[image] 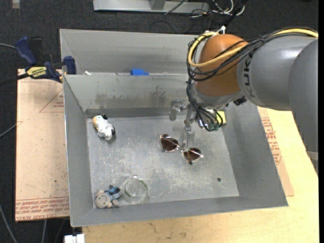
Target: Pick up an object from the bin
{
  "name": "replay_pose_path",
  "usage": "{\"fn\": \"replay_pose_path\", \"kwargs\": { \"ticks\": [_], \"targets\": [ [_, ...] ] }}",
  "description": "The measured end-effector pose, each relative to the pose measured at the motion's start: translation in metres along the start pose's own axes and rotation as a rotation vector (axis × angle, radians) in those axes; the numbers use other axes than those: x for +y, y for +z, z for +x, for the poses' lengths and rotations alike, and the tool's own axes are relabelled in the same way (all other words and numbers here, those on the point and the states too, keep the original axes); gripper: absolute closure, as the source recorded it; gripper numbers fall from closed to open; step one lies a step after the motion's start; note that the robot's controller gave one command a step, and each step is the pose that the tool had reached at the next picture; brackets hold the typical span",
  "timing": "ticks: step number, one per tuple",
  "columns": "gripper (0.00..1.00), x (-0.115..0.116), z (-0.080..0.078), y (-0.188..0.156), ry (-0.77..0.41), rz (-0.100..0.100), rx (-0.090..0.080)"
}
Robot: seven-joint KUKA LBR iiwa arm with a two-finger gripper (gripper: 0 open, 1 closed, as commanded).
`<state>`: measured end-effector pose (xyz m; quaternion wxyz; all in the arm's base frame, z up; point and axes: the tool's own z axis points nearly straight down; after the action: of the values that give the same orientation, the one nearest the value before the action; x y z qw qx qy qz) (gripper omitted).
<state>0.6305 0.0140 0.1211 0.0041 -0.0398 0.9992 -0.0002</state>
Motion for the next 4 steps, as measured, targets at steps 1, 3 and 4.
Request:
{"fn": "replay_pose_path", "kwargs": {
  "ticks": [1, 3, 4],
  "targets": [
    [0.0, -0.018, 0.011, 0.034, -0.232, -0.004, 0.006],
    [0.0, 0.029, -0.016, 0.029, -0.292, -0.003, 0.006],
    [0.0, 0.026, -0.012, 0.032, -0.34, -0.005, 0.002]
  ]
}}
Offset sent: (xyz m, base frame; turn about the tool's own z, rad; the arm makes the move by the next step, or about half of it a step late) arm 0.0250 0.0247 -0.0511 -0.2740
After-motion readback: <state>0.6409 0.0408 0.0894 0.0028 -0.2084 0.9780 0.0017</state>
